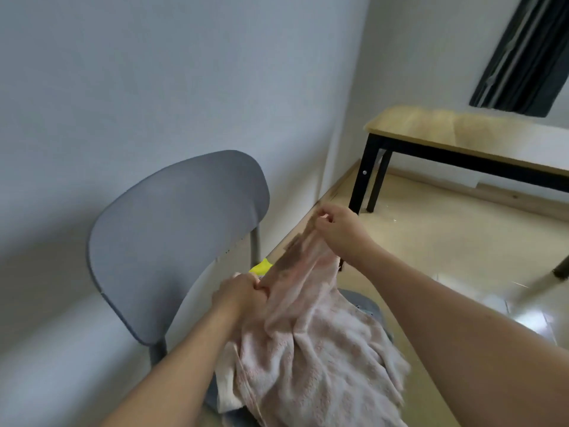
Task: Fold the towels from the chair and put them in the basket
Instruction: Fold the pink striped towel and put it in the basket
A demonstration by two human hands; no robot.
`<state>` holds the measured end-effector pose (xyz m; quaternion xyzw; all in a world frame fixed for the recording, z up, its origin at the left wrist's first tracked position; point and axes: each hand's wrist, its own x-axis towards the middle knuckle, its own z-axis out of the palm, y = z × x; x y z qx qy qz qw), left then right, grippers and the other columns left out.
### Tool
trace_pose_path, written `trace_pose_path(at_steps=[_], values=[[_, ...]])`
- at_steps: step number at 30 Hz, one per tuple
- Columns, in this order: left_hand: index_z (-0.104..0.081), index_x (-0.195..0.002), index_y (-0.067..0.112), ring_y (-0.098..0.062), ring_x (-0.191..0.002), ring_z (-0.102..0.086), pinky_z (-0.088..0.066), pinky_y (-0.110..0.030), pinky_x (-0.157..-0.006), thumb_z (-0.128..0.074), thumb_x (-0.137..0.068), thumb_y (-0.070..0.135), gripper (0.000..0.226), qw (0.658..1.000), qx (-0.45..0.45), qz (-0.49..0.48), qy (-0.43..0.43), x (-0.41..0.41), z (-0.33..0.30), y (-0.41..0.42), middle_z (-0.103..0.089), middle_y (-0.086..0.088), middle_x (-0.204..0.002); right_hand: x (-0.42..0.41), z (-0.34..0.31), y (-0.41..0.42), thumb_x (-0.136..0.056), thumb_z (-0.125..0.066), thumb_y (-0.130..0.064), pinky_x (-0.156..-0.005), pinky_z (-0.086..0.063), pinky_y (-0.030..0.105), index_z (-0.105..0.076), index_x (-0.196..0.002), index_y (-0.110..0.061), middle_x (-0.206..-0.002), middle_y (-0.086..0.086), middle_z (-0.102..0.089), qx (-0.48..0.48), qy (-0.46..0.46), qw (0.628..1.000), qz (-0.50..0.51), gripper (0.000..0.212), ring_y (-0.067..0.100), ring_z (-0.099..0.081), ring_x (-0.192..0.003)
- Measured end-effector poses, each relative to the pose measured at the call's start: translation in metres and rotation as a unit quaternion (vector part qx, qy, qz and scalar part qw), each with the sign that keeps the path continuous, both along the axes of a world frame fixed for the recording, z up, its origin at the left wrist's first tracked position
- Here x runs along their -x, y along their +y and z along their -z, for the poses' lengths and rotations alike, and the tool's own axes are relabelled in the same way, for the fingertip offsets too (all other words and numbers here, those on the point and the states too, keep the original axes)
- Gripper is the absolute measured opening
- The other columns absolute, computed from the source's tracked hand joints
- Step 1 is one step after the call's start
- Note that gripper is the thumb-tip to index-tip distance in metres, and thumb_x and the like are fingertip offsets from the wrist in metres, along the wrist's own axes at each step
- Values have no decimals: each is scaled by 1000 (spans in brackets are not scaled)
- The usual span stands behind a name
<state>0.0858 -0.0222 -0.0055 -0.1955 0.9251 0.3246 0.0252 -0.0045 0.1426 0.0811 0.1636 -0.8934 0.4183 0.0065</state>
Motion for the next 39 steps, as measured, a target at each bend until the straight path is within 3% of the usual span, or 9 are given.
trace_pose_path(at_steps=[4,10,14,16,21,27,31,34,39], values=[[-47,-65,19,-15,-56,-43,-38,-30,-55,-54,-85,27,22,992,-76,43,90,-28,-57,21,-51,3,-58,-36,-67,50,-95,-38,-16,-60,-43,31,-45,-66,-18,-71,0,-48,38,-4,993,114,30,17,-48,-68],[-49,-80,12,-21,-63,-55,-51,-29,-51,-50,-96,26,22,976,-142,113,121,-61,-158,58,-57,-9,-73,-102,-155,117,-80,-35,-27,-62,-41,34,-66,-84,-12,-78,7,-63,150,-15,961,233,35,23,-55,-68],[-49,-92,13,-17,-64,-56,-43,-21,-38,-47,-97,14,5,954,-189,125,196,-87,-239,90,-57,-8,-82,-139,-199,151,-94,-34,-23,-77,-46,42,-58,-85,-8,-86,8,-55,124,46,969,208,29,21,-51,-78],[-50,-99,17,-23,-70,-57,-42,-24,-45,-43,-95,7,12,926,-278,144,212,-99,-275,98,-59,-15,-91,-152,-214,168,-90,-38,-19,-79,-51,38,-64,-100,-2,-98,13,-63,155,49,965,206,33,19,-56,-86],[-62,-98,3,-25,-67,-63,-56,-32,-57,-35,-90,-7,30,855,-421,226,203,-130,-346,113,-61,-17,-83,-196,-245,186,-86,-48,-6,-65,-54,41,-55,-87,-11,-85,9,-60,139,120,965,185,8,25,-57,-73],[-66,-99,4,-24,-80,-71,-60,-33,-79,-55,-86,-4,19,895,-124,267,334,-147,-387,126,-69,-15,-94,-237,-273,175,-88,-38,8,-68,-56,40,-62,-78,-13,-82,11,-62,100,155,978,101,32,22,-57,-71],[-66,-96,13,-21,-84,-71,-57,-34,-86,-47,-75,-6,34,893,-111,291,325,-155,-396,128,-71,-13,-91,-251,-275,167,-85,-40,11,-69,-61,37,-66,-74,-8,-84,12,-64,129,89,985,67,34,26,-64,-77],[-67,-96,16,-16,-86,-69,-55,-24,-75,-52,-73,1,31,896,-33,278,345,-157,-394,127,-71,-5,-92,-251,-273,165,-91,-43,5,-69,-59,30,-67,-83,-7,-93,13,-66,167,62,983,52,29,23,-67,-80],[-69,-74,11,-14,-57,-70,-58,-26,-65,-61,-88,16,18,886,8,227,404,-159,-393,125,-72,-2,-62,-245,-267,166,-89,-56,-7,-92,-54,38,-60,-106,-10,-108,10,-63,147,40,988,24,18,24,-64,-99]])
